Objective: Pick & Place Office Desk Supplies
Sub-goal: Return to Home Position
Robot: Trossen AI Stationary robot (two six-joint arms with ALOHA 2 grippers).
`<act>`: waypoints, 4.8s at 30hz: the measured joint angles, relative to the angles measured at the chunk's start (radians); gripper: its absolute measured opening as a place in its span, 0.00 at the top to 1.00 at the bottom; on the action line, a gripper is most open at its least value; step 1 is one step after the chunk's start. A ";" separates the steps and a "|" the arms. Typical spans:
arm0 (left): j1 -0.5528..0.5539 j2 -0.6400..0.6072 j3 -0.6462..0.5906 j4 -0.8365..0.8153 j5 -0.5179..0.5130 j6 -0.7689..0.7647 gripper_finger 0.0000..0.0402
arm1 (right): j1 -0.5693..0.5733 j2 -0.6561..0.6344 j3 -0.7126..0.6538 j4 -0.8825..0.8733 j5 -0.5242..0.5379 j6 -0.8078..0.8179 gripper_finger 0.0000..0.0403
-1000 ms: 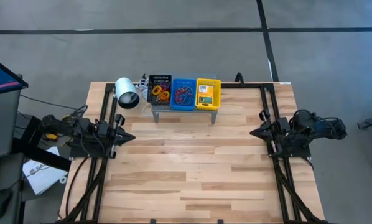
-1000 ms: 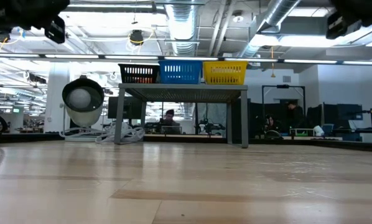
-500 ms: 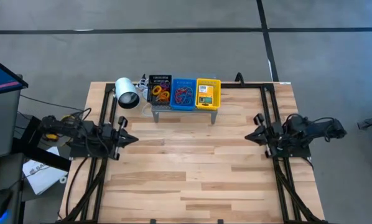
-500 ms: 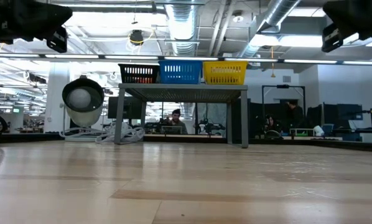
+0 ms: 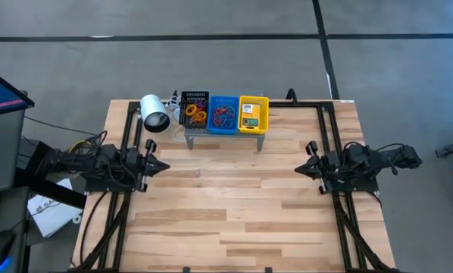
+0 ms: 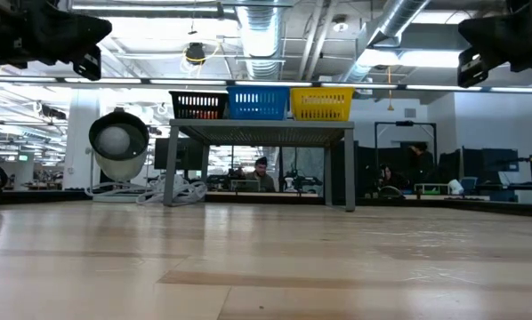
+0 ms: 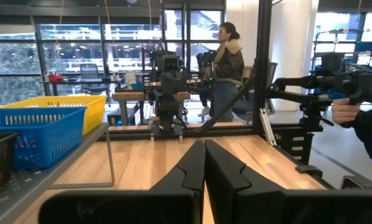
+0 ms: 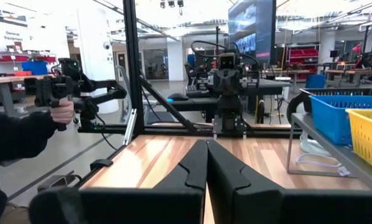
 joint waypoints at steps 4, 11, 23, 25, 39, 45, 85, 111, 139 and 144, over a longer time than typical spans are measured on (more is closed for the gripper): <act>0.046 0.000 -0.039 0.025 0.039 -0.025 1.00 | 0.000 0.000 0.000 -0.008 0.000 -0.001 1.00; 0.113 0.003 -0.061 0.063 0.134 -0.075 1.00 | 0.000 0.000 -0.066 0.066 0.001 0.013 1.00; 0.171 0.003 -0.061 0.039 0.208 -0.070 1.00 | 0.000 -0.001 -0.067 0.023 0.001 0.003 1.00; 0.180 0.003 -0.061 0.016 0.208 -0.070 1.00 | 0.000 -0.001 -0.067 0.005 0.001 0.004 1.00; 0.224 0.010 -0.060 -0.041 0.207 -0.076 1.00 | -0.001 0.001 -0.068 -0.041 0.023 0.030 1.00; 0.226 0.010 -0.060 -0.043 0.206 -0.075 1.00 | 0.000 0.001 -0.068 -0.041 0.023 0.034 1.00; 0.226 0.010 -0.062 0.003 0.200 -0.105 0.98 | 0.000 0.002 -0.069 -0.041 0.022 0.030 1.00; 0.226 0.010 -0.062 0.004 0.200 -0.105 0.99 | -0.001 0.002 -0.069 -0.041 0.022 0.030 1.00; 0.225 0.010 -0.062 0.004 0.200 -0.105 0.99 | -0.001 0.002 -0.069 -0.041 0.022 0.031 1.00; 0.226 0.010 -0.062 0.004 0.200 -0.105 0.99 | -0.001 0.002 -0.069 -0.041 0.022 0.031 1.00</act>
